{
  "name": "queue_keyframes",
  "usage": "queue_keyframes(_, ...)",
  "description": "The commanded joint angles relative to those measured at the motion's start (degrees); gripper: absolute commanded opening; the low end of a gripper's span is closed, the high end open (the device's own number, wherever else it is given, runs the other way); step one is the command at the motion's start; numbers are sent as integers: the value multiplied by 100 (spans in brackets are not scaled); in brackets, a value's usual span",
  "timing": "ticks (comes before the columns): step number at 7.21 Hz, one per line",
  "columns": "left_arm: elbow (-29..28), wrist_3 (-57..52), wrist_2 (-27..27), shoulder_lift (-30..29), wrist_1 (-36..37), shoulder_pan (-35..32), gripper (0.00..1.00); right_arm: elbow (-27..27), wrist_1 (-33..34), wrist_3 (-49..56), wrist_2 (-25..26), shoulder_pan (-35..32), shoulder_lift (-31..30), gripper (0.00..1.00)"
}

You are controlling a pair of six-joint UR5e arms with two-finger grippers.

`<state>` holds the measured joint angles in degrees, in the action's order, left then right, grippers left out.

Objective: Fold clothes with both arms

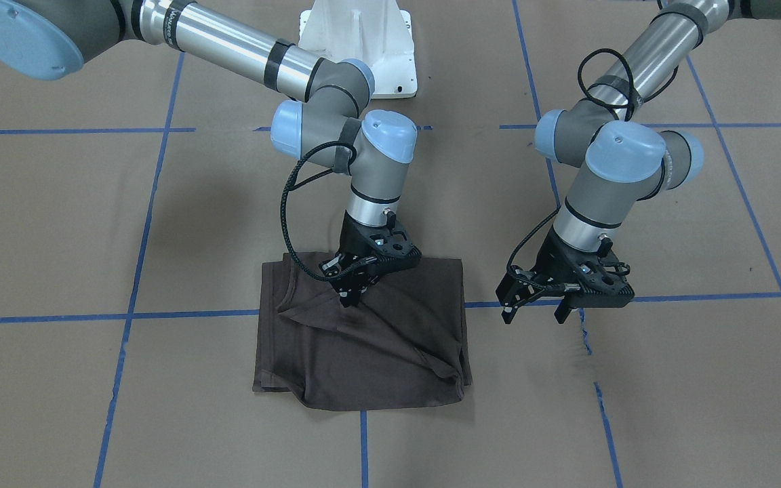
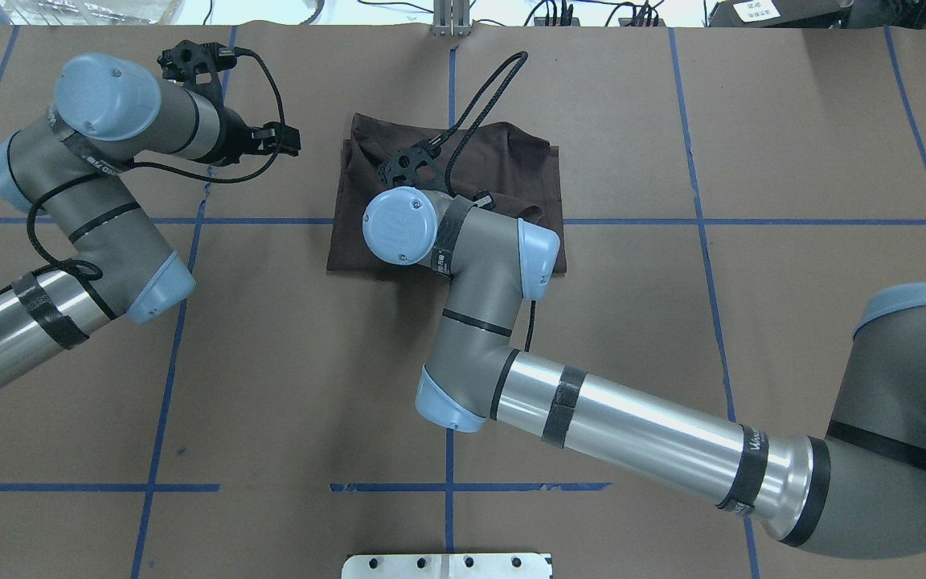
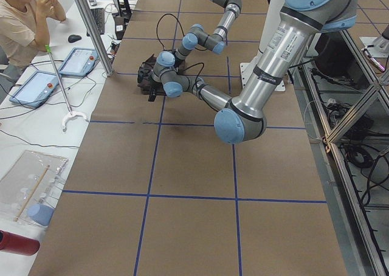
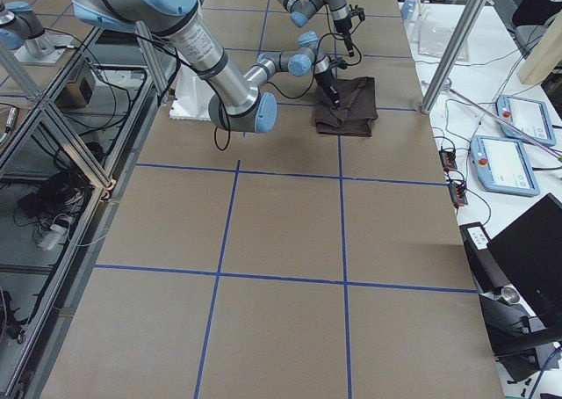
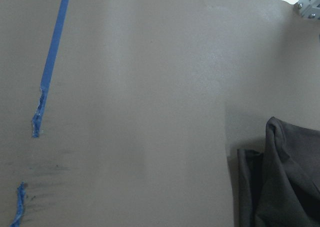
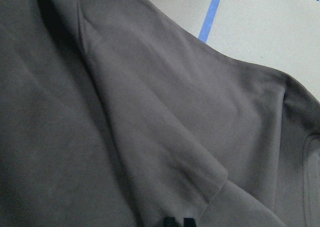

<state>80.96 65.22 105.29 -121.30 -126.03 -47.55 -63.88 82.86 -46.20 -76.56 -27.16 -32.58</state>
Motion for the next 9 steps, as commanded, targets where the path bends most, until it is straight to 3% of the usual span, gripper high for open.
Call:
queue_keyframes(1, 51, 9, 0, 1, 9, 0, 100, -2, -6, -336, 9, -9, 6, 0)
queue_keyframes(4, 104, 35, -9, 45, 9, 0, 100, 94, -15, -496, -8, -482, 49, 0)
queue_keyframes(6, 104, 35, -9, 45, 9, 0, 100, 715, -626, -496, -17, -711, 260, 0)
queue_keyframes(7, 104, 35, 0, 37, 9, 9, 100, 710, -639, -530, -86, -712, 382, 0)
queue_keyframes(8, 113, 26, 0, 37, 9, 9, 100, 571, -604, -513, -426, -686, 401, 29)
queue_keyframes(9, 113, 18, 0, 45, 9, 9, 100, 335, -334, -513, -465, -433, 366, 72)
